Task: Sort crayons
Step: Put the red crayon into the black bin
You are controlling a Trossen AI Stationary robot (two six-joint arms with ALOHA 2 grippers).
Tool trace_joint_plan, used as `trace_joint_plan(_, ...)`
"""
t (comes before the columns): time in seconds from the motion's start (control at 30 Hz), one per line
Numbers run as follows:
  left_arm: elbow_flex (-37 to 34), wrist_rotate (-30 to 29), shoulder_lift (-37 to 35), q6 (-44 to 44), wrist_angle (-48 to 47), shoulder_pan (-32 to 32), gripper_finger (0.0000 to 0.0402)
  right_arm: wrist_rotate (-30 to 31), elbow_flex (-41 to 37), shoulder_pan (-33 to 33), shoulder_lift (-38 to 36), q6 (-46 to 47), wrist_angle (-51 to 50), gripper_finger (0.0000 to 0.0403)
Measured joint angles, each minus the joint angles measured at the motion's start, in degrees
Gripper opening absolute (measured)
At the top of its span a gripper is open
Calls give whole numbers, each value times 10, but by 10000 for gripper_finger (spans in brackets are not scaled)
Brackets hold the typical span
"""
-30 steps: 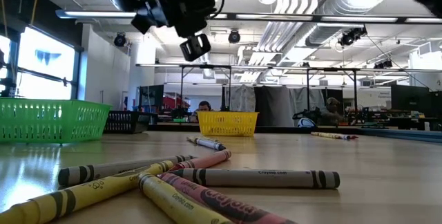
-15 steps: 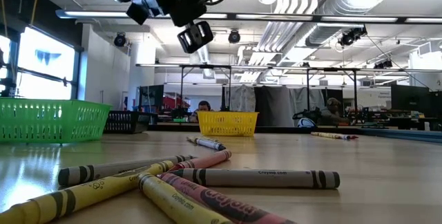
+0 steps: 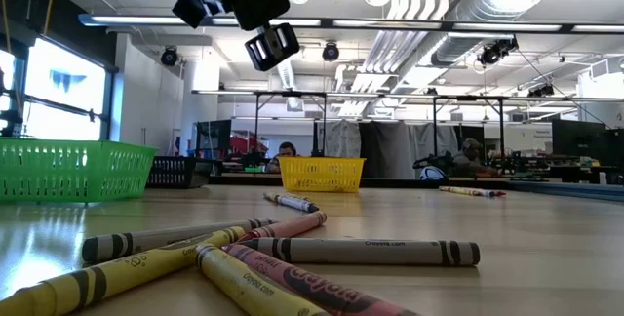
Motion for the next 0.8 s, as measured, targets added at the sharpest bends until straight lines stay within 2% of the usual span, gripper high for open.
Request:
trace_joint_plan(0.17, 0, -3, 0, 0, 0, -3, 80, 6, 0, 0, 0, -44, 4, 21)
trace_joint_plan(0.23, 0, -3, 0, 0, 1, -3, 80, 5, 0, -1, 0, -55, 8, 10)
trace_joint_plan(0.6, 0, -3, -1, -18, 49, -1, 80, 18, 10, 12, -7, -67, 43, 7)
trace_joint_plan(0.7, 1, 0, -3, -31, 80, 7, 80, 56, 25, 19, -26, -88, 57, 8)
trace_joint_plan(0.8, 1, 0, -9, -43, 110, 24, 80, 124, 26, 23, -46, -93, 49, 7)
